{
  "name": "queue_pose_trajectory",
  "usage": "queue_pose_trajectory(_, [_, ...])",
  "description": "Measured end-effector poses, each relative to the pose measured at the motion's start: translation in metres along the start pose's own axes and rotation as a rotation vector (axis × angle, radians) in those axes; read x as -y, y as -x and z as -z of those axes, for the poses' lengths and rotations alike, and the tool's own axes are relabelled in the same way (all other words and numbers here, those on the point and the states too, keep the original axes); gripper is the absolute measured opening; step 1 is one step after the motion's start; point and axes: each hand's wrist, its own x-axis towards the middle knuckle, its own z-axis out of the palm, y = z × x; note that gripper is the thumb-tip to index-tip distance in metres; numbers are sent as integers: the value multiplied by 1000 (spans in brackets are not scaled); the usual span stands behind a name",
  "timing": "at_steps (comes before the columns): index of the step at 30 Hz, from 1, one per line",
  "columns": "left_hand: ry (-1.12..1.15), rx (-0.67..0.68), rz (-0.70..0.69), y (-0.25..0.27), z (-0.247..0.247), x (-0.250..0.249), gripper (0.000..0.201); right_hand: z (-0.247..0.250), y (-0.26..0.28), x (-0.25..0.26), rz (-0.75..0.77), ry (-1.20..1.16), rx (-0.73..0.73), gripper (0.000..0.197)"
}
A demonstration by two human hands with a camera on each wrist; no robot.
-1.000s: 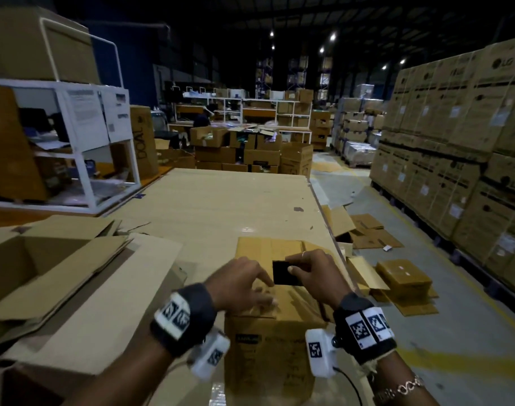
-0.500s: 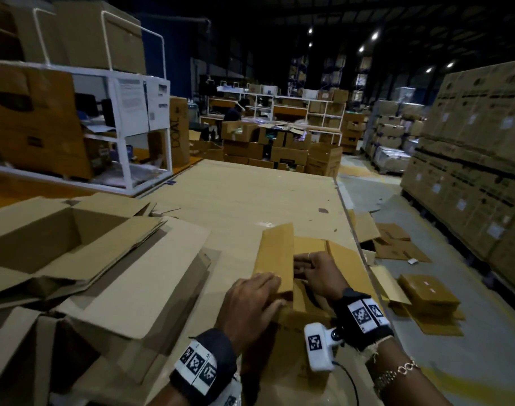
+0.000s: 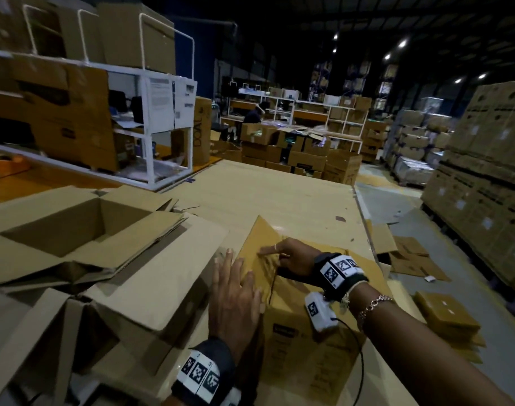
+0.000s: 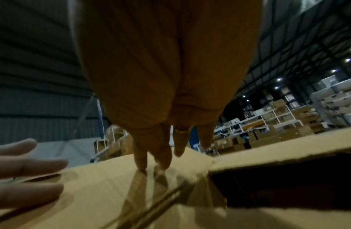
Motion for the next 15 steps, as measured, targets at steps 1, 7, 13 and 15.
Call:
queue_pose_trajectory(1, [21, 39, 29, 3, -3, 3, 39, -3, -5, -9, -7, 28, 27, 57])
queue_pose_trajectory(7, [173, 254, 208, 19, -15, -4, 63, 2, -1, 3, -46, 141, 68, 23])
queue_pose_trajectory(13, [482, 349, 379, 29, -24, -9, 70, -2, -8, -9, -59, 172, 111, 23])
queue_pose_trajectory(15, [496, 360, 400, 19, -25, -7, 72, 5, -14, -12, -51, 196, 134, 25])
